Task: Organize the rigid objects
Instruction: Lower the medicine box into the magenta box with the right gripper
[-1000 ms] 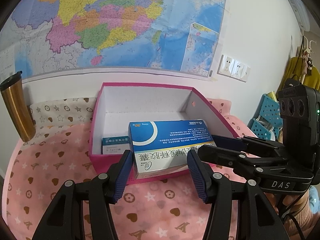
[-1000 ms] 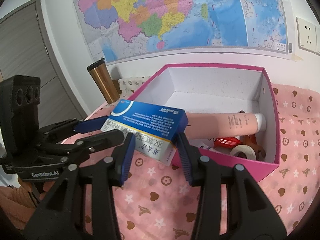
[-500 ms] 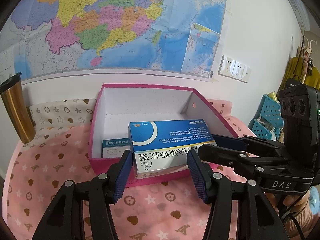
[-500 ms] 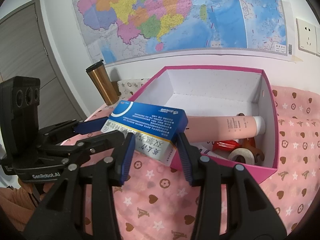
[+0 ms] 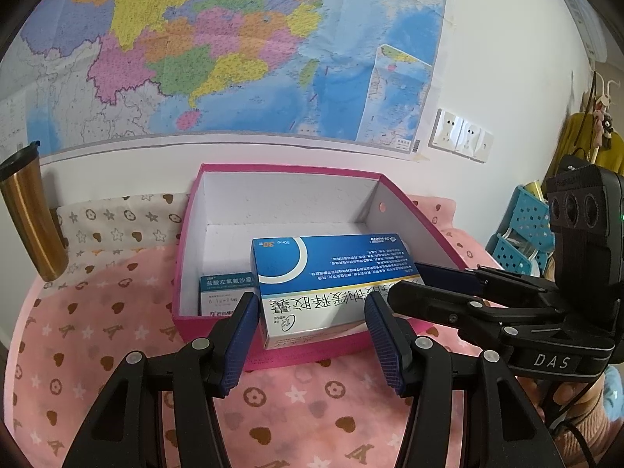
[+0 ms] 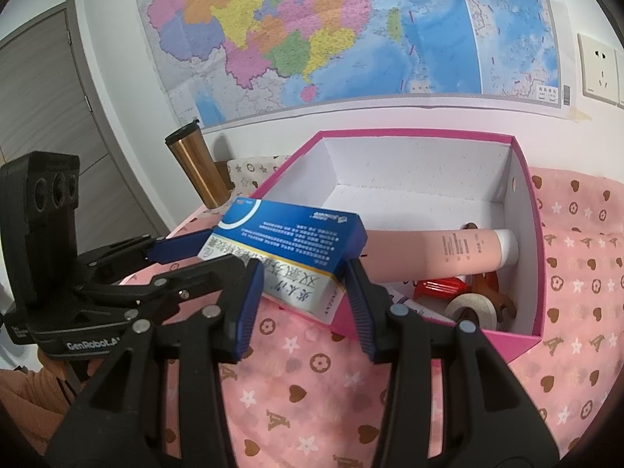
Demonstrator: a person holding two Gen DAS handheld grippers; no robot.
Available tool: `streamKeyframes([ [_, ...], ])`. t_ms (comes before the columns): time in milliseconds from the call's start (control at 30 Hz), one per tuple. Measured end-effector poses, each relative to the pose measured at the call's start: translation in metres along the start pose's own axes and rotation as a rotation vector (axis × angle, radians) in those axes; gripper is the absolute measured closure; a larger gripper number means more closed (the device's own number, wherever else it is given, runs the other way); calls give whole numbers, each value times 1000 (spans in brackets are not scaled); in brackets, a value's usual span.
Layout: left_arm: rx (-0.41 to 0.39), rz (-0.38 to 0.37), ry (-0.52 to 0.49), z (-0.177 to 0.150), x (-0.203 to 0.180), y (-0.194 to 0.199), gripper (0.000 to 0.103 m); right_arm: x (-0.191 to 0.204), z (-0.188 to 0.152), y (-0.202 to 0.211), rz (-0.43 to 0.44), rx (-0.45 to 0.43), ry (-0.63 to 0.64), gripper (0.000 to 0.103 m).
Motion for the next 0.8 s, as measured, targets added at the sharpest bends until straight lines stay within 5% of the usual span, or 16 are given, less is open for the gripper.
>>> streamKeyframes([
  [800,2,17,18,9,11,-13,47,-6,14,-15,11,7,-21,57],
])
Point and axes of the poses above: each gripper's, at about its wrist camera, not at the fingertips, and y roughly against the way its jaws point, x to its left, z to its top, the point moved 6 cm from there along -y, roughly the way its jaws point, and after that the axes turned 14 degrees about x, right-handed, at the moved point
